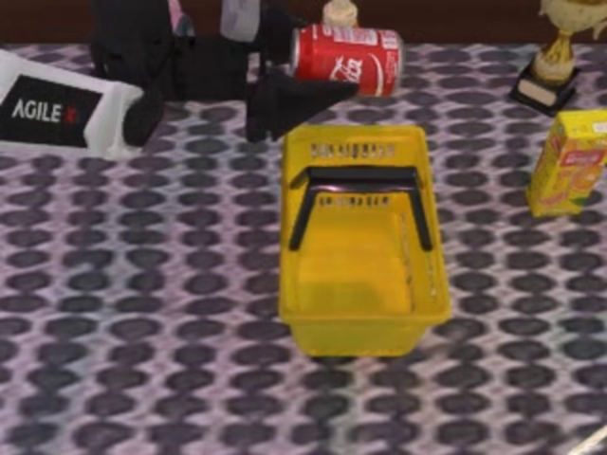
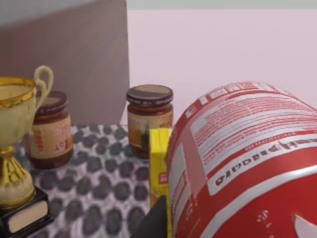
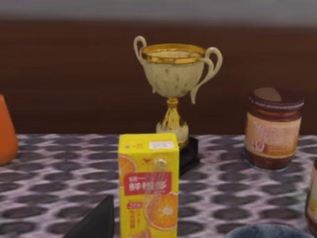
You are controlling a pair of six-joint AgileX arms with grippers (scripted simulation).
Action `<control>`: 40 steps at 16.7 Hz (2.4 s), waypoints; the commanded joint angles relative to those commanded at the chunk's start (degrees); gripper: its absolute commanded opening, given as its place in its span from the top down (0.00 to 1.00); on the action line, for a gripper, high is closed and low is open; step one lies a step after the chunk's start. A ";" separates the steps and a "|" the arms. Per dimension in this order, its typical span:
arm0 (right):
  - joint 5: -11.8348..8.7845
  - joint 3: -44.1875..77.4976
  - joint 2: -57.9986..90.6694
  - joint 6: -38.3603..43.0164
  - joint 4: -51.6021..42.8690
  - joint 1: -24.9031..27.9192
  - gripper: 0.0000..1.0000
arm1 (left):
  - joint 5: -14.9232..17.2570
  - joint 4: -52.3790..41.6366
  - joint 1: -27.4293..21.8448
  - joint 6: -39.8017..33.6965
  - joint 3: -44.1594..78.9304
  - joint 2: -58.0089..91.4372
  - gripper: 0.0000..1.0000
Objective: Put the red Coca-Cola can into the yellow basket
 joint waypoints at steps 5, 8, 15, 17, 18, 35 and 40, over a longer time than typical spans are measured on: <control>0.00 0.00 0.00 0.00 0.00 0.00 0.00 | 0.00 11.91 0.80 -0.32 -2.67 8.42 1.00; 0.00 0.00 0.00 0.00 0.00 0.00 0.00 | -0.06 13.85 0.95 -0.38 -3.34 10.07 1.00; 0.00 0.00 0.00 0.00 0.00 0.00 0.00 | -0.06 13.85 0.95 -0.38 -3.34 10.07 0.70; 0.00 0.00 0.00 0.00 0.00 0.00 0.00 | -0.06 13.85 0.95 -0.38 -3.34 10.07 0.55; 0.00 0.00 0.00 0.00 0.00 0.00 0.00 | -0.06 13.85 0.95 -0.38 -3.34 10.07 0.47; -0.02 0.52 0.53 -0.24 -0.35 0.17 0.00 | -0.42 13.54 0.81 -0.41 -3.47 9.51 0.00; -0.02 11.26 11.58 -5.39 -7.69 3.35 0.00 | -5.82 9.29 2.11 -1.98 -7.89 0.96 0.00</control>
